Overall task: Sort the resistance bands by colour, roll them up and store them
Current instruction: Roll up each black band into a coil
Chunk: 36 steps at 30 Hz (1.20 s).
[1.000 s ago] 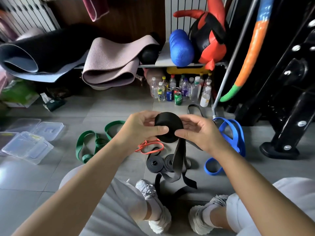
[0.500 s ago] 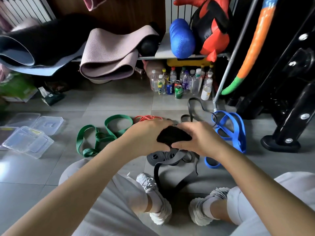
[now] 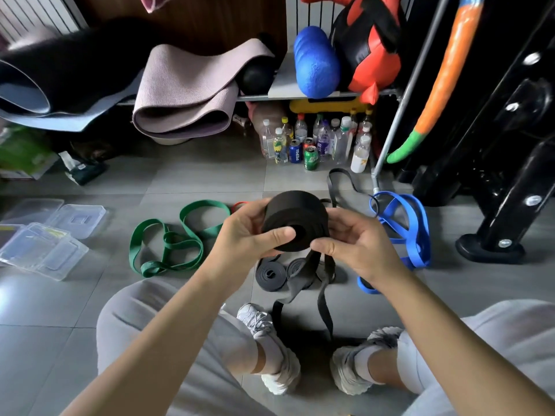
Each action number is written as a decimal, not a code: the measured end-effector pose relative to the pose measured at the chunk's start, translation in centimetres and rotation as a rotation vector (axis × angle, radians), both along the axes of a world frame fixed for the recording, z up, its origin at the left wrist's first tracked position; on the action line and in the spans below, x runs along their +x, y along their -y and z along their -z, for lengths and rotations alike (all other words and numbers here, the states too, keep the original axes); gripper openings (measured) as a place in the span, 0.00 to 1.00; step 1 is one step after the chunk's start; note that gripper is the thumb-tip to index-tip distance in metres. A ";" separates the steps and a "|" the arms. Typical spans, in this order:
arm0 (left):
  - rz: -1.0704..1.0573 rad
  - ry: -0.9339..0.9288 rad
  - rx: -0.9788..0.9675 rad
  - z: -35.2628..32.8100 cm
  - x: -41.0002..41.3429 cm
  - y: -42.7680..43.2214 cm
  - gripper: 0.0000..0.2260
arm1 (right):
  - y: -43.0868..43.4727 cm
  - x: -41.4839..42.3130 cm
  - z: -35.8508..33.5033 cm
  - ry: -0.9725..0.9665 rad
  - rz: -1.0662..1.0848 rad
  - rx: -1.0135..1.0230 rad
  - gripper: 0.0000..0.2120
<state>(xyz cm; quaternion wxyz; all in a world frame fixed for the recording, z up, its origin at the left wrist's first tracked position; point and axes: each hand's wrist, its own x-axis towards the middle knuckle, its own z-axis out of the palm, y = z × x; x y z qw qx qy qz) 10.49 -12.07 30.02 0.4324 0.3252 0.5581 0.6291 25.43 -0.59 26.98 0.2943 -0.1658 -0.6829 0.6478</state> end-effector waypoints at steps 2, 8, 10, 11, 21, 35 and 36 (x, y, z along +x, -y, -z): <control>-0.002 0.151 0.005 0.7 0.4 0.0 0.21 | 0.2 -0.1 0.0 -0.023 0.025 -0.009 0.17; 0.089 -0.413 -0.135 0.8 -0.8 0.1 0.27 | -0.2 0.5 -0.7 0.186 -0.008 0.114 0.20; 0.188 -0.833 -0.223 -0.3 -1.3 0.0 0.32 | -0.3 0.5 -0.7 0.315 -0.025 0.235 0.20; 0.256 -1.011 -0.251 -0.8 -1.3 -0.1 0.32 | -0.1 0.5 -0.8 0.366 -0.032 0.278 0.20; 0.166 -0.759 -0.170 -0.7 -1.4 0.1 0.21 | -0.1 0.9 -0.4 0.301 -0.047 0.186 0.24; 0.086 -0.407 -0.014 1.6 -0.9 1.6 0.29 | 0.4 0.9 -0.1 0.194 0.003 0.081 0.20; 0.107 -0.650 -0.046 1.1 -1.3 1.7 0.32 | 0.4 0.9 -0.1 0.264 0.006 0.154 0.20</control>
